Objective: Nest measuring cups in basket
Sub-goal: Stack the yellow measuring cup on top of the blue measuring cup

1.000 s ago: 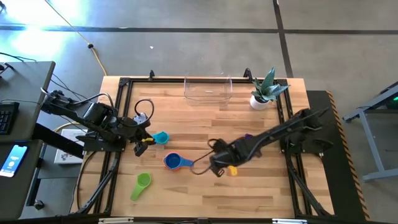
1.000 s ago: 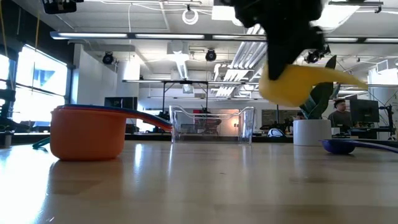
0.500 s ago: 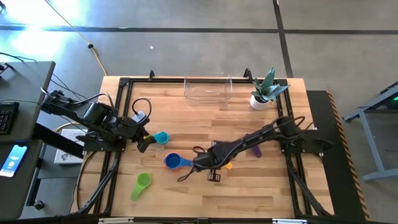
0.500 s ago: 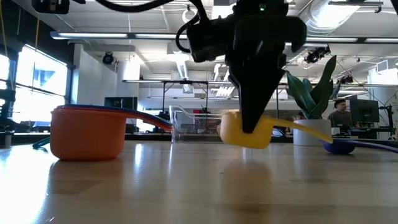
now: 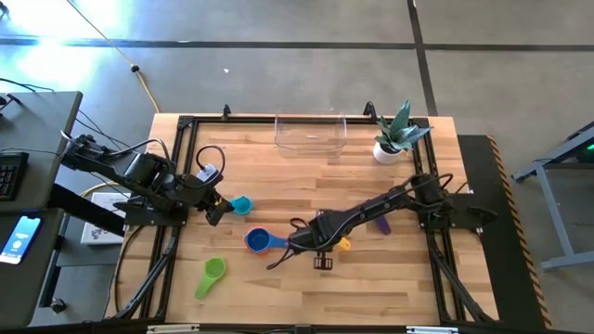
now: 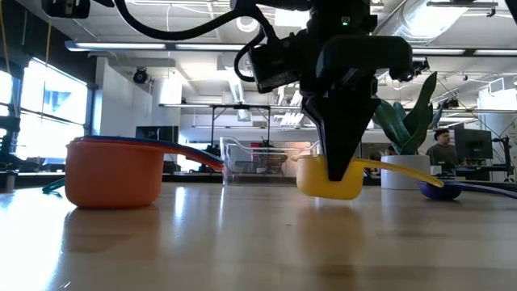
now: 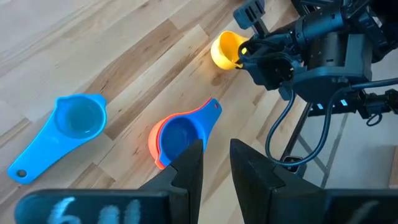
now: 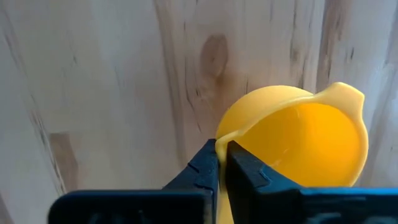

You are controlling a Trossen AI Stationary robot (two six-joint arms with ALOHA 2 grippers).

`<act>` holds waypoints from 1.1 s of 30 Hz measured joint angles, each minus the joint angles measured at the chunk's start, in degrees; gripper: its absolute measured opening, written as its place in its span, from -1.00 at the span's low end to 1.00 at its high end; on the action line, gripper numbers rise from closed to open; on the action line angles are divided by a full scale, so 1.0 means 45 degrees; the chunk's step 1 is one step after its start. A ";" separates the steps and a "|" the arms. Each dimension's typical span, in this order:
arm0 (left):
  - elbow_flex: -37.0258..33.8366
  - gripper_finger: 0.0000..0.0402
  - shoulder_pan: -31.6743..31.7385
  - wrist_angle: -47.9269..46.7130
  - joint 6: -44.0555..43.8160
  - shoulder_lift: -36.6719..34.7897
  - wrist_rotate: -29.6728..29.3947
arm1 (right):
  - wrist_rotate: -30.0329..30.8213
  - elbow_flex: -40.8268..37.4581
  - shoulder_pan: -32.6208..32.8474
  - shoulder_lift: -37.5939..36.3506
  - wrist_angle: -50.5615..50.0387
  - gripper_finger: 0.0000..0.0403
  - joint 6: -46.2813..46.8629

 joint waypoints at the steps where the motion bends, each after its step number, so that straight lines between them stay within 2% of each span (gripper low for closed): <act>1: 0.0000 -0.65 0.0000 0.0000 0.0000 -0.0002 0.0005 | -0.0005 0.0000 0.0000 0.0000 0.0037 -0.89 0.0000; 9: 0.0000 -0.65 -0.0005 -0.0005 0.0378 0.0000 0.0005 | -0.0042 0.0024 0.0005 0.0000 0.0158 -0.61 0.0357; 14: 0.0000 -0.65 -0.0005 -0.0005 0.1318 0.0000 0.0005 | -0.0498 0.0133 0.0005 -0.0039 -0.0060 -0.53 0.2033; 18: 0.0000 -0.65 -0.0005 -0.0010 0.2356 -0.0001 0.0006 | -0.0594 0.0887 0.0005 -0.0107 -0.0667 -0.52 0.3427; 28: 0.0000 -0.64 -0.0005 -0.0047 0.5149 0.0000 0.0010 | 0.1030 0.4006 0.0034 -0.0131 -0.2418 -0.52 0.6035; 33: 0.0000 -0.53 0.0000 -0.0083 0.6494 -0.0004 0.0235 | 0.2274 0.5610 0.0097 -0.0131 -0.3373 -0.52 0.7205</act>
